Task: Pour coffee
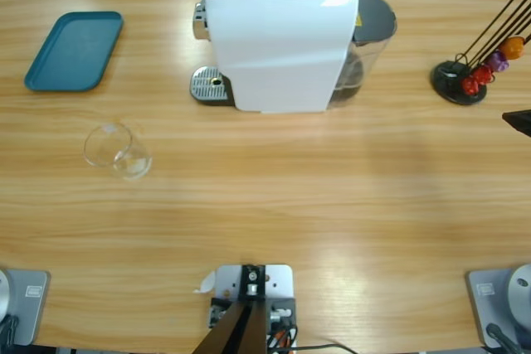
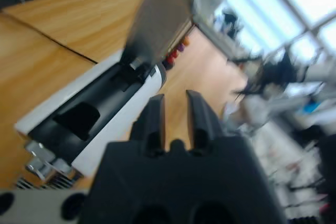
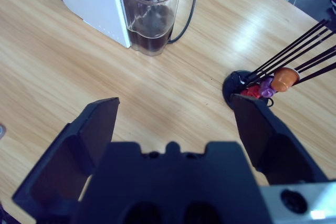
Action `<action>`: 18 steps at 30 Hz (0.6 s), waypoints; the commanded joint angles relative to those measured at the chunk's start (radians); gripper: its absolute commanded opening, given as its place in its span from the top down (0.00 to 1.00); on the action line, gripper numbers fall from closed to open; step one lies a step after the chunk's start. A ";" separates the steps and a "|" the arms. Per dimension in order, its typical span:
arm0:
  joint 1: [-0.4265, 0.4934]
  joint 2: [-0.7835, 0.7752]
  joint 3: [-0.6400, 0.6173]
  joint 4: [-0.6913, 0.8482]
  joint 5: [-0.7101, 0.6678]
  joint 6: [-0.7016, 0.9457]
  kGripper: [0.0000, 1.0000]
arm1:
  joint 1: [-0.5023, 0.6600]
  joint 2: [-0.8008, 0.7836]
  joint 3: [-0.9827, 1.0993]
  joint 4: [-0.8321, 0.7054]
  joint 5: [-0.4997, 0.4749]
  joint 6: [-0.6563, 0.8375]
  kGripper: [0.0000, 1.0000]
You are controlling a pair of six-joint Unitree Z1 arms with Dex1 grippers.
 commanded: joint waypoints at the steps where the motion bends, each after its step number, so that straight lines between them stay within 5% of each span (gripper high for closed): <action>1: -0.044 -0.265 0.252 0.023 0.099 0.314 0.03 | -0.003 0.087 -0.046 0.093 -0.250 0.287 0.12; 7: -0.143 -0.421 0.316 0.475 0.307 0.595 0.01 | -0.132 0.248 -0.002 -0.079 -0.332 0.353 0.10; 12: -0.168 -0.548 0.405 0.430 0.421 0.665 0.01 | -0.297 0.331 0.100 -0.273 -0.289 0.347 0.11; 18: -0.168 -0.551 0.525 0.290 0.465 0.584 0.01 | -0.305 0.415 0.223 -0.484 -0.265 0.340 0.23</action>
